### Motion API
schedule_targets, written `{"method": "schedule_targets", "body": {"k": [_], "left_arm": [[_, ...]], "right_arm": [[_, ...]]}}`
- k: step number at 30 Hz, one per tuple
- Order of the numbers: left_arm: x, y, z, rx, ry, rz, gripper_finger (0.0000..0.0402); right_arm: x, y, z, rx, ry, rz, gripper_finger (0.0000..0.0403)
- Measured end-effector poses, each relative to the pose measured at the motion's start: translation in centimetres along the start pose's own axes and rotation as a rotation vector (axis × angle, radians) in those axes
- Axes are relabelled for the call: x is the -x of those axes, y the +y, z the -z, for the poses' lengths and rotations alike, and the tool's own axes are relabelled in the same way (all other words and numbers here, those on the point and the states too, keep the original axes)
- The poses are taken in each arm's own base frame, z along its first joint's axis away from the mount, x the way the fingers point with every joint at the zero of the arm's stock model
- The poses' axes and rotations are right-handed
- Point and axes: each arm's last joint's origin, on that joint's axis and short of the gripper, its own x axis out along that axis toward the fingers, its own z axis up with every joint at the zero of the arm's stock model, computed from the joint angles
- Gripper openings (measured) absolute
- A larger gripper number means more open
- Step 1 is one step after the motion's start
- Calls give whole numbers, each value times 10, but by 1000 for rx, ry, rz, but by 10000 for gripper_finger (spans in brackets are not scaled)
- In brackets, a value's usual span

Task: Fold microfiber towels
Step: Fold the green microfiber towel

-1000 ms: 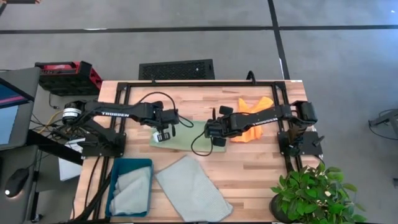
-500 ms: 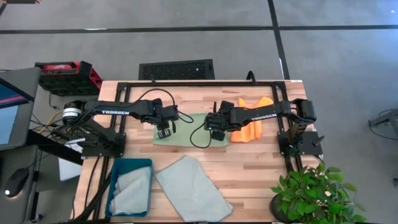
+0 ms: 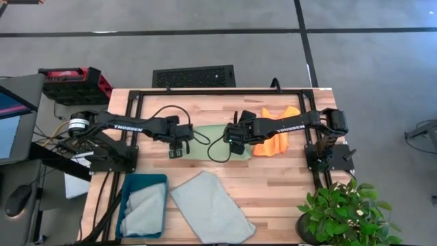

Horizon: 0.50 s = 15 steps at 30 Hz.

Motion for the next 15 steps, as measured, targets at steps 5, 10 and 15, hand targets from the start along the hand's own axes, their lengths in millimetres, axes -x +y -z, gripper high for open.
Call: {"method": "schedule_targets", "body": {"k": [5,10,15], "left_arm": [[-9,-4,8,-8,23,20,160],[-13,-6,9,-5,3,58,160],[-12,-8,7,-10,-14,90,160]], "right_arm": [[0,0,0,0,0,0,249],[0,0,0,0,0,-1,249],[0,0,0,0,-1,-2,249]]}}
